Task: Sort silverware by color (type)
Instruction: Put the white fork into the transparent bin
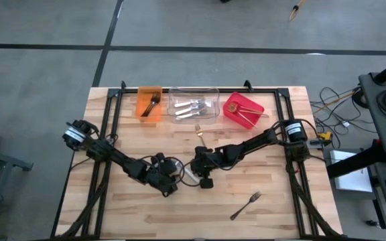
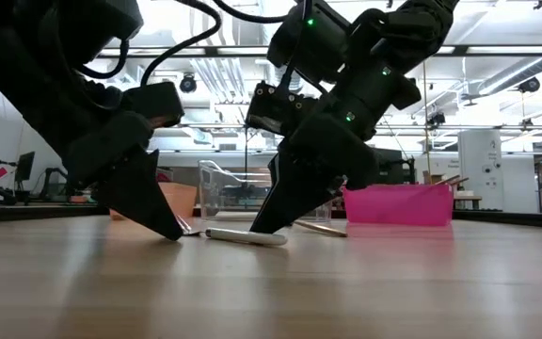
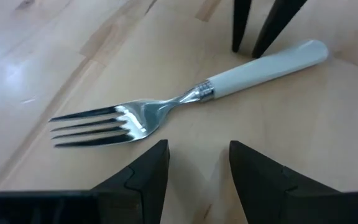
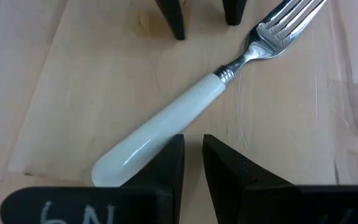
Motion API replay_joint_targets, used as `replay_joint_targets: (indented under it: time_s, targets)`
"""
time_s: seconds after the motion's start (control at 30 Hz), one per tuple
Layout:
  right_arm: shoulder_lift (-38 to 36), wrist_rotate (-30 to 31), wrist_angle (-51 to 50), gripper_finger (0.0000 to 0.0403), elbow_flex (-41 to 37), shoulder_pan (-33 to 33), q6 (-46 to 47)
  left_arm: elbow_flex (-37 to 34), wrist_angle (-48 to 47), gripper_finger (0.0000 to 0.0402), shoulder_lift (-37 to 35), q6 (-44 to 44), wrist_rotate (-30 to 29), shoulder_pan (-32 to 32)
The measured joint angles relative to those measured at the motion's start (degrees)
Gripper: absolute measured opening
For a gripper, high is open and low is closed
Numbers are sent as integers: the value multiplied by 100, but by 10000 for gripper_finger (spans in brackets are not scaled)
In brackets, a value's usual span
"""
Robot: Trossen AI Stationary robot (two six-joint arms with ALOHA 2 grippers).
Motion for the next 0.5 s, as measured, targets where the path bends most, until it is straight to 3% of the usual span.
replay_joint_targets:
  time_s: [0.5]
  targets:
    - [12,-133,124,52,70,220,49,-28,-1494,153,-834,192,-64,58]
